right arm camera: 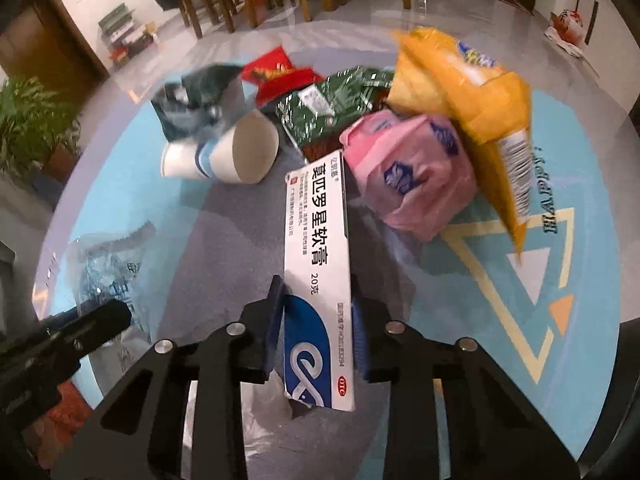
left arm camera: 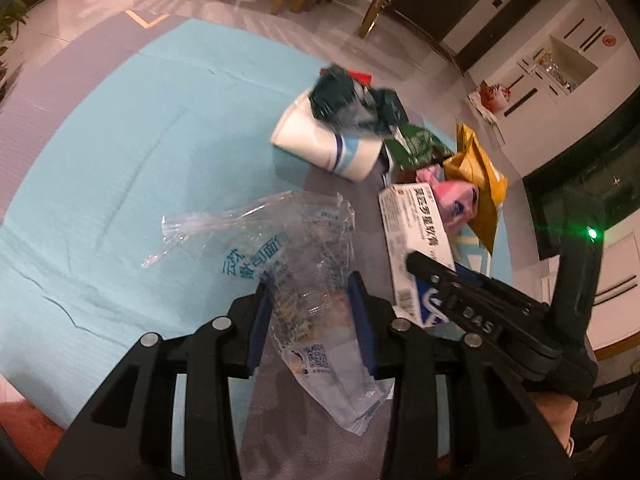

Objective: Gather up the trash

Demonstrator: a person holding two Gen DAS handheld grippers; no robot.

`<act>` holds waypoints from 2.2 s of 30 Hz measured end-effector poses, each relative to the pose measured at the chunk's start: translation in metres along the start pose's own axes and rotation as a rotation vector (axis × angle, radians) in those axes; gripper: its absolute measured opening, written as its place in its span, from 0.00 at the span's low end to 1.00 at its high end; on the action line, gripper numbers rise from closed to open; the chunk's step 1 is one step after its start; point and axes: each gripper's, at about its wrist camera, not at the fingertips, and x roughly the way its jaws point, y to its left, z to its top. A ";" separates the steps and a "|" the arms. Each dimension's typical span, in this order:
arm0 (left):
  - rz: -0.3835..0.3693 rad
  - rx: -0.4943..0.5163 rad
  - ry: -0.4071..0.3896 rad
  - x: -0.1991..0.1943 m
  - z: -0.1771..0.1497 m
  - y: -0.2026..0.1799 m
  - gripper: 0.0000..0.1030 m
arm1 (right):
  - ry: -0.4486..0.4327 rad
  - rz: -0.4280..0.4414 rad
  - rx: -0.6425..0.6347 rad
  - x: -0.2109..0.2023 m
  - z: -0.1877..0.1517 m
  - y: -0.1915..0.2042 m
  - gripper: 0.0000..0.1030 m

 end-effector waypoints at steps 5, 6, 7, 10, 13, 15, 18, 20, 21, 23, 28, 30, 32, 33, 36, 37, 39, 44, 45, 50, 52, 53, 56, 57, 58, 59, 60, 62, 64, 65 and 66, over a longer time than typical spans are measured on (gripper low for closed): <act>0.004 -0.020 -0.040 -0.013 -0.001 0.004 0.37 | -0.024 0.019 0.009 -0.012 0.002 0.002 0.30; 0.007 -0.019 -0.053 -0.016 0.000 0.004 0.37 | -0.030 0.021 0.008 -0.013 0.004 0.004 0.30; 0.009 -0.017 -0.062 -0.024 0.000 0.009 0.37 | -0.042 0.024 0.009 -0.018 0.004 0.005 0.30; 0.015 -0.001 -0.085 -0.028 0.003 0.007 0.37 | -0.069 0.037 0.004 -0.035 0.002 0.003 0.30; 0.021 0.015 -0.091 -0.029 0.003 0.003 0.37 | -0.101 0.030 0.005 -0.044 0.003 0.004 0.30; 0.025 0.025 -0.097 -0.030 0.003 0.001 0.37 | -0.118 0.033 0.038 -0.050 0.005 0.001 0.30; 0.032 0.032 -0.111 -0.031 0.003 -0.004 0.37 | -0.142 0.016 0.039 -0.058 0.006 0.001 0.30; 0.033 0.034 -0.119 -0.032 0.003 -0.006 0.37 | -0.156 0.001 0.037 -0.063 0.005 0.001 0.30; 0.036 0.034 -0.124 -0.033 0.003 -0.006 0.37 | -0.160 -0.006 0.038 -0.065 0.006 0.002 0.30; 0.040 0.036 -0.129 -0.034 0.003 -0.007 0.37 | -0.173 -0.018 0.041 -0.067 0.006 0.002 0.30; 0.055 0.052 -0.143 -0.036 0.003 -0.011 0.37 | -0.183 -0.014 0.042 -0.076 0.000 -0.001 0.30; 0.063 0.060 -0.149 -0.038 0.002 -0.012 0.37 | -0.188 -0.007 0.036 -0.078 0.000 0.000 0.30; 0.070 0.069 -0.151 -0.039 0.002 -0.013 0.37 | -0.196 0.011 0.048 -0.081 -0.004 -0.001 0.30; 0.071 0.070 -0.152 -0.039 0.002 -0.013 0.37 | -0.194 0.016 0.057 -0.080 -0.006 -0.003 0.30; 0.069 0.067 -0.148 -0.038 0.001 -0.014 0.37 | -0.170 0.014 0.062 -0.071 -0.006 -0.003 0.31; 0.067 0.065 -0.146 -0.038 0.001 -0.014 0.37 | -0.161 0.011 0.060 -0.068 -0.007 -0.002 0.31; 0.067 0.064 -0.145 -0.038 0.001 -0.014 0.38 | -0.150 0.011 0.056 -0.064 -0.008 0.000 0.31; 0.068 0.058 -0.135 -0.036 0.002 -0.013 0.38 | -0.109 0.005 0.040 -0.048 -0.010 0.008 0.31; 0.066 0.057 -0.134 -0.035 0.002 -0.013 0.38 | -0.103 0.006 0.037 -0.046 -0.011 0.008 0.31; 0.056 0.054 -0.135 -0.038 0.002 -0.013 0.38 | -0.091 -0.002 0.015 -0.041 -0.012 0.014 0.31; 0.050 0.055 -0.134 -0.038 0.001 -0.013 0.38 | -0.087 -0.003 0.015 -0.040 -0.012 0.015 0.31; 0.048 0.056 -0.133 -0.039 0.001 -0.013 0.38 | -0.084 -0.004 0.015 -0.038 -0.013 0.015 0.31; 0.049 0.067 -0.140 -0.041 0.000 -0.014 0.38 | -0.074 0.037 0.028 -0.035 -0.015 0.014 0.31; 0.049 0.070 -0.143 -0.042 0.000 -0.015 0.38 | -0.069 0.050 0.034 -0.035 -0.015 0.015 0.31; 0.047 0.072 -0.145 -0.042 0.001 -0.016 0.38 | -0.068 0.049 0.033 -0.034 -0.015 0.015 0.31; 0.046 0.073 -0.146 -0.042 0.001 -0.016 0.38 | -0.070 0.045 0.027 -0.034 -0.016 0.017 0.31; 0.043 0.073 -0.146 -0.042 0.001 -0.016 0.38 | -0.072 0.037 0.019 -0.033 -0.016 0.019 0.31; 0.036 0.067 -0.147 -0.043 0.002 -0.015 0.38 | -0.071 0.027 0.009 -0.032 -0.018 0.022 0.31; 0.028 0.056 -0.147 -0.044 0.003 -0.013 0.38 | -0.065 0.027 0.007 -0.030 -0.019 0.024 0.31; 0.024 0.051 -0.148 -0.045 0.004 -0.012 0.38 | -0.062 0.025 0.006 -0.030 -0.019 0.024 0.31; 0.020 0.047 -0.149 -0.046 0.004 -0.011 0.38 | -0.060 0.021 0.005 -0.029 -0.020 0.024 0.31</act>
